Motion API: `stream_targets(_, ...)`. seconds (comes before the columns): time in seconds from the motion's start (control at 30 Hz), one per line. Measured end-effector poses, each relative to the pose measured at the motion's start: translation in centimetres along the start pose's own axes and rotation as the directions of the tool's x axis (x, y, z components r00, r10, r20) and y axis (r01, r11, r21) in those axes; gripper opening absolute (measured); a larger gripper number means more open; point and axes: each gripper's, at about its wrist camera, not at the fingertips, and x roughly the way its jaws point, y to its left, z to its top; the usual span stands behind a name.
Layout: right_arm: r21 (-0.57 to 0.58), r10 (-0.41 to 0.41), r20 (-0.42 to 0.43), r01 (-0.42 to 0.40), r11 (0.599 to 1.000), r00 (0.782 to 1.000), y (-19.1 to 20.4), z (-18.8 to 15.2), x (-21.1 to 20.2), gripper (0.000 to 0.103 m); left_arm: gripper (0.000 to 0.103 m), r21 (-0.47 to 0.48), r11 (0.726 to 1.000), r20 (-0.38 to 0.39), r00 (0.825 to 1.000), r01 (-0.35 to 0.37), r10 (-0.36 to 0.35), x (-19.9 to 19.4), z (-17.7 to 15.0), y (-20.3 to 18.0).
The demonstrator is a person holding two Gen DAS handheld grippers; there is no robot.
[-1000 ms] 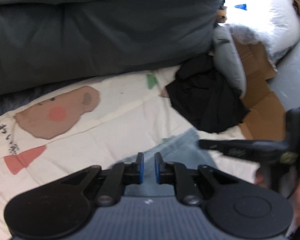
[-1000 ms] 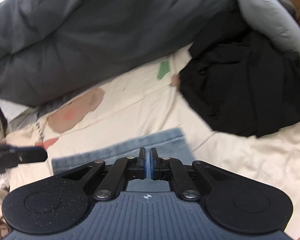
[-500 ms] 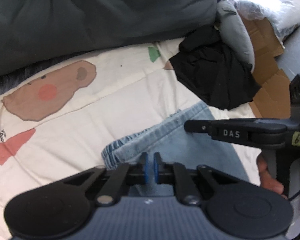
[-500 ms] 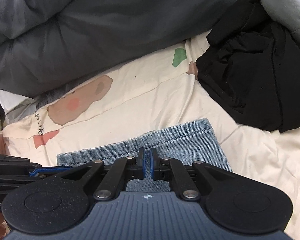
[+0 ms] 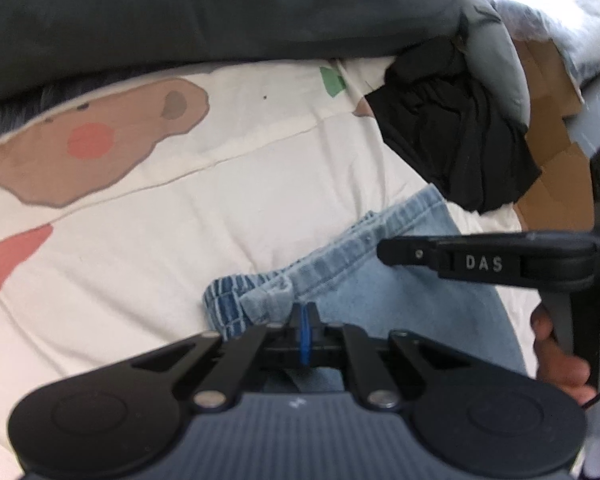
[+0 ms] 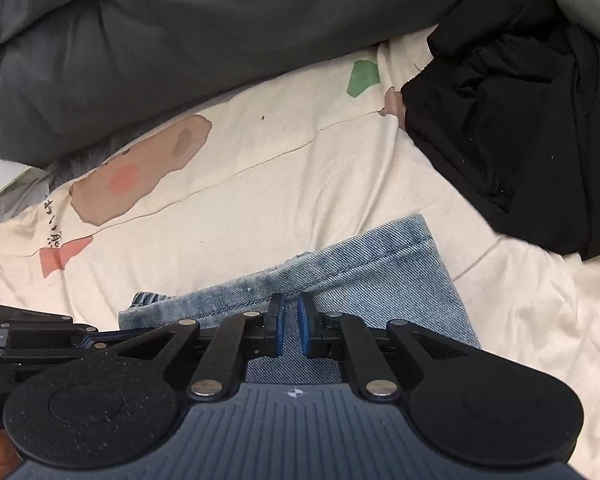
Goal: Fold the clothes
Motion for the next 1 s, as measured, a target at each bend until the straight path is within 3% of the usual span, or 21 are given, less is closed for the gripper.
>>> stream_targets(0.17,-0.013,-0.023,0.007,0.023,1.000,1.000,0.4,-0.1,0.0,0.013,0.003,-0.054,0.998,0.033,0.999,0.014,-0.012,-1.7,0.4,-0.2)
stream_targets(0.33,0.085,0.023,0.012,-0.024,0.996,1.000,-0.5,0.4,-1.2,0.015,0.004,-0.079,0.997,0.063,0.998,0.015,-0.010,-3.1,0.3,-0.5)
stream_targets(0.4,0.128,0.066,0.034,-0.069,0.989,0.997,-1.2,0.3,-2.4,0.028,0.011,-0.080,0.996,0.068,0.997,0.040,-0.035,-3.7,0.2,-0.8)
stream_targets(0.5,0.127,0.061,0.073,-0.070,0.989,0.995,-1.8,-0.4,-4.3,0.042,0.016,-0.053,0.997,0.065,0.997,0.052,-0.049,-4.1,0.2,-1.8)
stream_targets(0.67,0.088,0.020,0.108,-0.030,0.996,0.994,-2.0,-1.6,-6.2,0.042,0.017,-0.021,0.999,0.050,0.998,0.047,-0.046,-3.9,-0.3,-2.5)
stream_targets(0.7,0.081,0.018,0.107,-0.027,0.996,0.994,-2.0,-1.8,-6.2,0.042,0.021,-0.011,0.999,0.045,0.998,0.042,-0.041,-3.7,-0.5,-2.5)
stream_targets(0.83,0.058,0.003,0.067,-0.007,0.998,0.998,-1.8,-2.6,-4.7,0.042,0.018,0.026,0.999,0.037,0.999,0.020,-0.021,-2.5,-0.9,-2.1)
stream_targets(1.0,0.018,-0.037,0.029,0.037,0.999,0.999,-1.1,-3.3,-2.4,0.044,0.003,0.035,0.999,0.016,1.000,0.014,-0.015,-1.3,-1.2,-0.9)
